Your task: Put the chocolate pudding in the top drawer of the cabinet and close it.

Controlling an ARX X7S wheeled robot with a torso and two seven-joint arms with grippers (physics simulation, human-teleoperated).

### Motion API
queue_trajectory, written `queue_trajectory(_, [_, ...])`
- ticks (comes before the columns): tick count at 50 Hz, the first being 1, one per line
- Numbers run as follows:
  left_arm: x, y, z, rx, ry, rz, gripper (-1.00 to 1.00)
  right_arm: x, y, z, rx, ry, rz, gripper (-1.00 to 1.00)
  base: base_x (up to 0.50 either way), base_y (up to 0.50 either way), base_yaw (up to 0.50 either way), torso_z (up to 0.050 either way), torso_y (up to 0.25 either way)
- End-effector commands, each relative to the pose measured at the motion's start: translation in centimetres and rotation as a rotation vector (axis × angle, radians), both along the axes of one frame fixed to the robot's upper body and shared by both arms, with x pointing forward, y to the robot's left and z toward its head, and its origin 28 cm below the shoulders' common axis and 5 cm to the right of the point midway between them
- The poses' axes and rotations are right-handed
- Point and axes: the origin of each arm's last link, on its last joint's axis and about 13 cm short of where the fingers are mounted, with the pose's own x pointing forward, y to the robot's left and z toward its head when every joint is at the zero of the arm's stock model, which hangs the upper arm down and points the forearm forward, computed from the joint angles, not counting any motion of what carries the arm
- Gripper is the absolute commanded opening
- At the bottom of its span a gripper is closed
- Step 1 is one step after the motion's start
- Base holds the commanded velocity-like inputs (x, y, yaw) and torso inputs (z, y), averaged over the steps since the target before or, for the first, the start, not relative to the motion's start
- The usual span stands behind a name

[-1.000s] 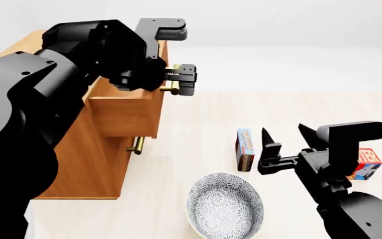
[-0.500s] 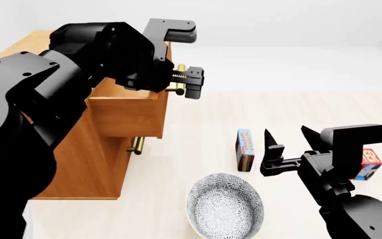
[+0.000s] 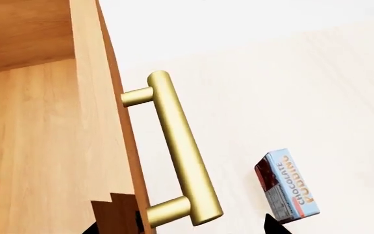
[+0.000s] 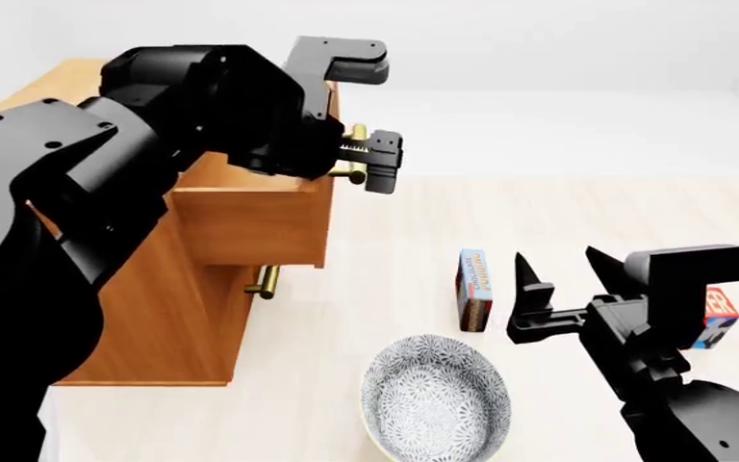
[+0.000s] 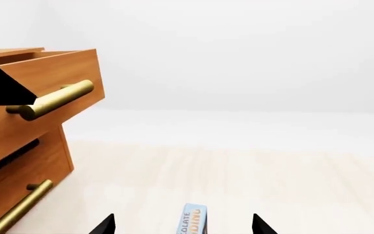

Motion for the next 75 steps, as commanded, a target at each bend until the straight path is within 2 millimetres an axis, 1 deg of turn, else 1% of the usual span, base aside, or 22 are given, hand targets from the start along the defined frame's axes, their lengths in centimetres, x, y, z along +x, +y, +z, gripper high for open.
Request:
queue_trajectory(1, [-1.2,-3.2,0.0,-0.313,0.116,-0.186,1.0,0.0,-0.2,-0.2,0.006,0.004,-0.002,1.0,0.0,0.0,0.0,0.0,0.0])
queue_trajectory(17, [-1.3,-3.6,-0.1,-0.35,0.12,-0.204,1.0,-0.1,-0.2,-0.5,0.01,0.007,-0.003,1.0,0.0,0.0,0.0,0.0,0.0])
queue_trajectory(42, [-2.3,-5.3,0.4,-0.372,0.1,-0.302,1.0,0.1,-0.4,-0.8,0.016,0.011,-0.004,1.0,0.0,0.0,0.0,0.0,0.0])
queue_trajectory(51, [-2.8,-6.0,1.4,-0.397,0.07,-0.389,1.0,0.2,-0.3,-0.9,0.012,0.015,0.006,1.0,0.0,0.0,0.0,0.0,0.0])
queue_trajectory(62, [-2.8,-6.0,2.4,-0.419,0.044,-0.374,1.0,0.1,-0.4,-1.0,0.014,0.018,0.01,1.0,0.0,0.0,0.0,0.0,0.001])
queue_trajectory(69, [-2.1,-5.7,2.6,-0.314,-0.077,-0.308,1.0,0.0,-0.4,-1.1,0.014,0.017,0.012,1.0,0.0,0.0,0.0,0.0,0.001])
queue_trajectory(75, [-1.7,-5.4,3.8,-0.243,-0.201,-0.243,1.0,0.1,-0.3,-1.1,0.015,0.018,0.012,1.0,0.0,0.0,0.0,0.0,0.002])
